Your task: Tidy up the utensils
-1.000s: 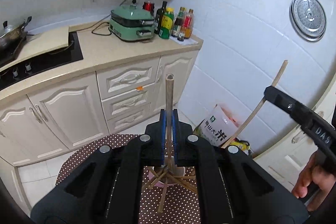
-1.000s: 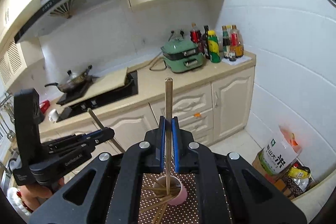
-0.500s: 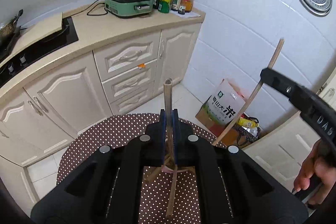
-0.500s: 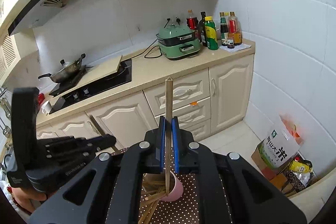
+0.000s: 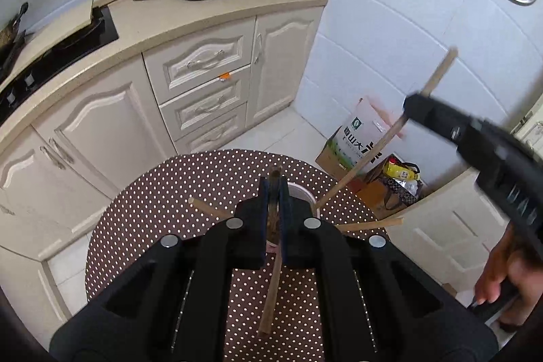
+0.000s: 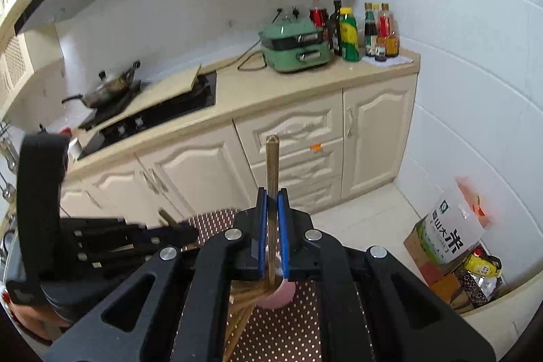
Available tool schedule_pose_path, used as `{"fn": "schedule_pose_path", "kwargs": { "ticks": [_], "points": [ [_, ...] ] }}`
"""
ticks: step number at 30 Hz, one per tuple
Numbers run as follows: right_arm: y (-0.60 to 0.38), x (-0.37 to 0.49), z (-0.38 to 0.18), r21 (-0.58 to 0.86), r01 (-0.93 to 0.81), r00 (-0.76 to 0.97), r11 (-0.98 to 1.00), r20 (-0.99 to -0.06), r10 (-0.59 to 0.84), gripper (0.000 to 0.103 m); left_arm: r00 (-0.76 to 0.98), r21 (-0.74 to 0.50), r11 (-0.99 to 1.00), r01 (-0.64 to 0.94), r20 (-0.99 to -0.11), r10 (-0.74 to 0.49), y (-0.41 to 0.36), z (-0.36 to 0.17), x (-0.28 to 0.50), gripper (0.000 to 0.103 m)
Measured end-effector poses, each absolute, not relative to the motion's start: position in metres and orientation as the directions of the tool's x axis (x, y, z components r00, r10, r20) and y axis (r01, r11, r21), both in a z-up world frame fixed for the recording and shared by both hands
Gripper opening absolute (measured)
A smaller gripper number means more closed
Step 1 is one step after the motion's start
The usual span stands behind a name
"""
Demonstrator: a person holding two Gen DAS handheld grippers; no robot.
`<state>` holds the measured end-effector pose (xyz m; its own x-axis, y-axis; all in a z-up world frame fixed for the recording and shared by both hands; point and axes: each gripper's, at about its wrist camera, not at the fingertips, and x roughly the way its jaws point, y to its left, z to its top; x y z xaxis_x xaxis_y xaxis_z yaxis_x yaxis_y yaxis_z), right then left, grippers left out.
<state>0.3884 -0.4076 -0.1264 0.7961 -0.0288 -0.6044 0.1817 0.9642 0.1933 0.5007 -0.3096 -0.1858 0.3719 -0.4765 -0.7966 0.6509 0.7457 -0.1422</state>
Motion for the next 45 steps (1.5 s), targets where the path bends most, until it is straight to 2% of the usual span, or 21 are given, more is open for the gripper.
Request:
{"fn": "schedule_pose_path", "kwargs": {
  "ticks": [8, 10, 11, 12, 20, 25, 26, 28, 41, 45],
  "points": [
    [-0.391, 0.395, -0.160, 0.171, 0.161, 0.721, 0.972, -0.693, 0.003, 0.006, 0.351, -0.154, 0.757, 0.635, -0.816, -0.460, -0.305, -0.190, 0.499, 0.008],
    [-0.389, 0.395, -0.166, 0.174, 0.160, 0.706, 0.972, -0.708, 0.010, 0.006, 0.354, -0.149, 0.754, 0.640, -0.814, -0.461, -0.303, -0.188, 0.498, 0.026],
    [-0.389, 0.395, -0.170, 0.175, 0.160, 0.698, 0.971, -0.716, 0.014, 0.006, 0.367, -0.143, 0.757, 0.638, -0.807, -0.462, -0.301, -0.186, 0.497, 0.054],
    [-0.388, 0.394, -0.171, 0.178, 0.160, 0.700, 0.971, -0.714, 0.015, 0.006, 0.392, -0.141, 0.758, 0.637, -0.788, -0.476, -0.298, -0.182, 0.494, 0.062],
    [-0.387, 0.387, -0.163, 0.229, 0.164, 0.705, 0.959, -0.708, 0.048, 0.009, 0.447, -0.110, 0.768, 0.631, -0.758, -0.476, -0.284, -0.163, 0.482, 0.062],
    [-0.378, 0.378, -0.149, 0.245, 0.147, 0.726, 0.958, -0.685, 0.064, 0.011, 0.497, -0.087, 0.793, 0.603, -0.737, -0.459, -0.271, -0.150, 0.475, 0.069],
    [-0.376, 0.377, -0.145, 0.247, 0.144, 0.731, 0.958, -0.679, 0.066, 0.012, 0.505, -0.081, 0.796, 0.600, -0.733, -0.456, -0.268, -0.148, 0.473, 0.069],
    [-0.372, 0.372, -0.139, 0.248, 0.137, 0.741, 0.959, -0.668, 0.067, 0.023, 0.527, -0.070, 0.807, 0.586, -0.724, -0.445, -0.260, -0.142, 0.467, 0.071],
    [-0.322, 0.314, -0.105, 0.243, 0.107, 0.799, 0.964, -0.599, 0.063, 0.034, 0.634, -0.032, 0.863, 0.504, -0.665, -0.395, -0.187, -0.107, 0.402, 0.079],
    [-0.300, 0.282, -0.092, 0.237, 0.109, 0.814, 0.965, -0.579, 0.051, 0.041, 0.661, -0.030, 0.875, 0.483, -0.643, -0.387, -0.160, -0.095, 0.372, 0.083]
  ]
}}
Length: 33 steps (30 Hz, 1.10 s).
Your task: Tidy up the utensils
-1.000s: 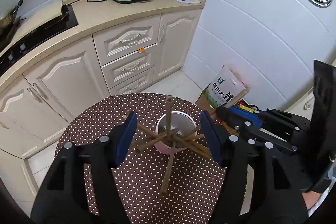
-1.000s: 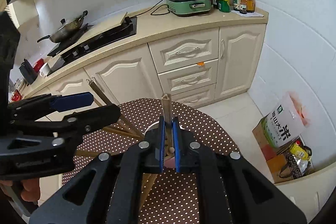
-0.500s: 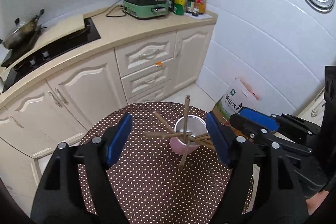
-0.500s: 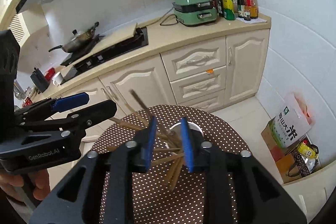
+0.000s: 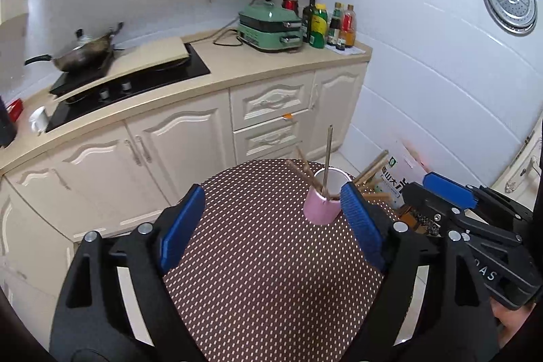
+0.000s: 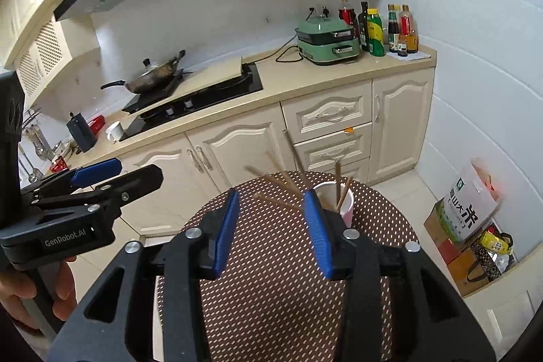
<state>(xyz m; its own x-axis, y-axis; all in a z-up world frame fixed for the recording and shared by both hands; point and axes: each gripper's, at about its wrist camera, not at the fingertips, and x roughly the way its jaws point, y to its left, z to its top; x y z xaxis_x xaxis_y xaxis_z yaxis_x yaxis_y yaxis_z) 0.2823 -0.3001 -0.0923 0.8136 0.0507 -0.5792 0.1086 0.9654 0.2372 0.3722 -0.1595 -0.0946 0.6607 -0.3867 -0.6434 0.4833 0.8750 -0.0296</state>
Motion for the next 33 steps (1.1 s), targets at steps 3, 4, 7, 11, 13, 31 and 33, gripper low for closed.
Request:
{"fn": "schedule_pose_path", "kwargs": {
  "ticks": [3, 4, 7, 11, 13, 31, 33],
  "points": [
    [-0.283, 0.257, -0.081, 0.213, 0.120, 0.826, 0.970, -0.563, 0.022, 0.048, 0.696, -0.008, 0.884, 0.468, -0.612, -0.374, -0.135, -0.081, 0.341, 0.084],
    [-0.278, 0.249, -0.077, 0.205, 0.124, 0.831, 0.971, -0.556, 0.011, 0.050, 0.706, -0.004, 0.886, 0.463, -0.603, -0.371, -0.130, -0.078, 0.333, 0.084],
    [-0.263, 0.222, -0.063, 0.190, 0.130, 0.848, 0.973, -0.530, -0.009, 0.056, 0.729, 0.004, 0.890, 0.457, -0.575, -0.371, -0.112, -0.067, 0.306, 0.087],
    [-0.244, 0.191, -0.045, 0.165, 0.124, 0.868, 0.979, -0.496, -0.026, 0.062, 0.760, 0.027, 0.898, 0.440, -0.543, -0.356, -0.095, -0.054, 0.274, 0.087],
    [-0.236, 0.179, -0.037, 0.150, 0.113, 0.878, 0.982, -0.477, -0.028, 0.064, 0.767, 0.016, 0.900, 0.436, -0.530, -0.362, -0.087, -0.048, 0.261, 0.088],
    [-0.232, 0.099, 0.001, 0.077, -0.019, 0.929, 0.997, -0.368, 0.046, 0.085, 0.892, 0.015, 0.967, 0.255, -0.390, -0.229, -0.072, -0.003, 0.137, 0.093],
    [-0.235, 0.084, 0.003, 0.066, -0.037, 0.935, 0.997, -0.351, 0.058, 0.086, 0.902, 0.014, 0.973, 0.231, -0.378, -0.208, -0.075, -0.002, 0.120, 0.094]
  ]
}}
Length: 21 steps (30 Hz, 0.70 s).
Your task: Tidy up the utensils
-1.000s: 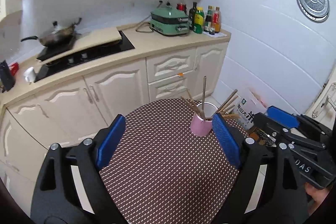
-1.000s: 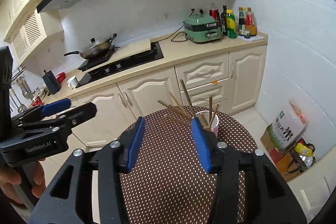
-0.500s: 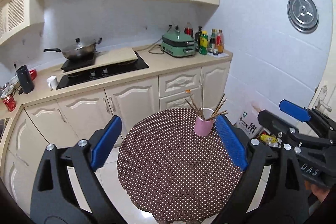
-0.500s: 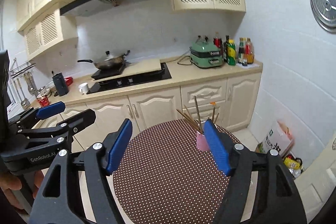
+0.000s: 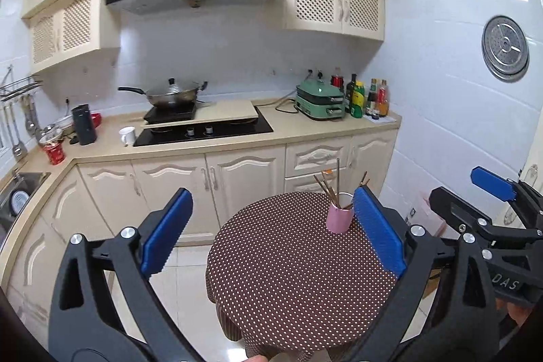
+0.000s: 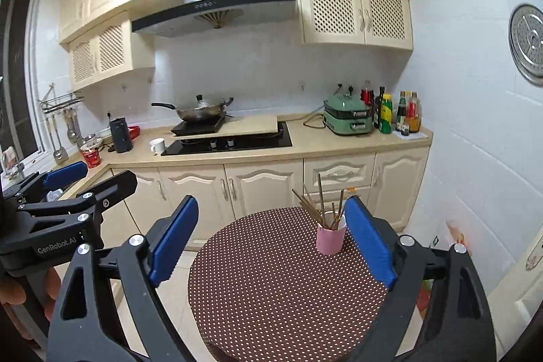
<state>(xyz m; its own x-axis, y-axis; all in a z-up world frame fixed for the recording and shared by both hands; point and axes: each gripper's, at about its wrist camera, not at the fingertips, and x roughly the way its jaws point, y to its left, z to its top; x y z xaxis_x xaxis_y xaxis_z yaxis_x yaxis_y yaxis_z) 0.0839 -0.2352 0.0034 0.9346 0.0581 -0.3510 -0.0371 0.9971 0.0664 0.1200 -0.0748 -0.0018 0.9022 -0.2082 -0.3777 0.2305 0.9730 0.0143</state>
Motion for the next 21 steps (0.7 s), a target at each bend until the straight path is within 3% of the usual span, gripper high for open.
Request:
{"fn": "schedule_pose_path", "kwargs": {
  "ticks": [21],
  "points": [
    [-0.256, 0.001, 0.024, 0.065, -0.132, 0.947, 0.989, -0.285, 0.145, 0.092, 0.955, 0.030, 0.995, 0.099, -0.285, -0.087, -0.097, 0.017, 0.000, 0.096]
  ]
}}
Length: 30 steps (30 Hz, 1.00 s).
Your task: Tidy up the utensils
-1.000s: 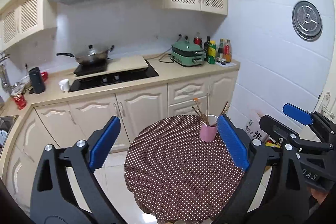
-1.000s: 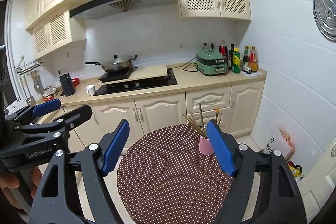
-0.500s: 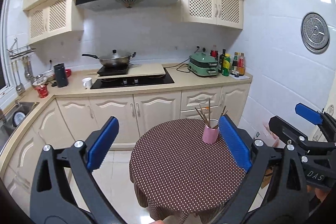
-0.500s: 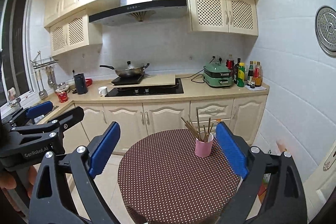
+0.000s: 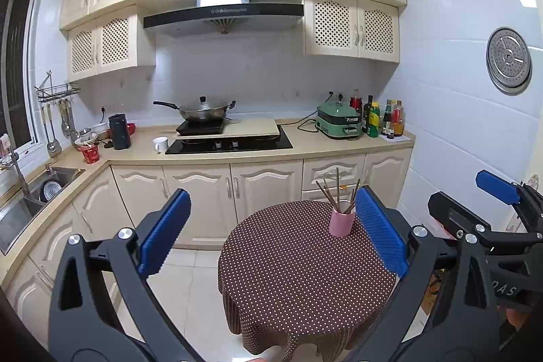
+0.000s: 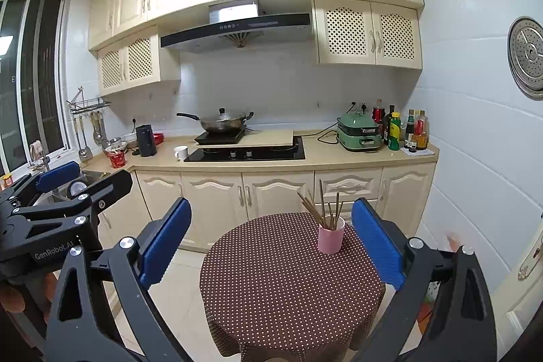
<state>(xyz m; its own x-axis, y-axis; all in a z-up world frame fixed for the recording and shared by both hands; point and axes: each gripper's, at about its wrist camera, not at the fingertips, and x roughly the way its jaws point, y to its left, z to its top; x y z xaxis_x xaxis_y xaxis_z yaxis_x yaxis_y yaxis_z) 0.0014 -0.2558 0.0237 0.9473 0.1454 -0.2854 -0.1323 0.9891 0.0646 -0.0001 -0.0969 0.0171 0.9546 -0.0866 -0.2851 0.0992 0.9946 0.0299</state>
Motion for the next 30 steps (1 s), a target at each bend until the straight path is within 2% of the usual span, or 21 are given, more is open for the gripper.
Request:
{"fn": "schedule_pose_path", "kwargs": {
  "ticks": [30],
  "points": [
    [-0.238, -0.015, 0.035, 0.042, -0.162, 0.958, 0.986, -0.231, 0.167, 0.094, 0.968, 0.041, 0.998, 0.046, -0.247, -0.035, -0.069, 0.028, -0.020, 0.096]
  ]
}}
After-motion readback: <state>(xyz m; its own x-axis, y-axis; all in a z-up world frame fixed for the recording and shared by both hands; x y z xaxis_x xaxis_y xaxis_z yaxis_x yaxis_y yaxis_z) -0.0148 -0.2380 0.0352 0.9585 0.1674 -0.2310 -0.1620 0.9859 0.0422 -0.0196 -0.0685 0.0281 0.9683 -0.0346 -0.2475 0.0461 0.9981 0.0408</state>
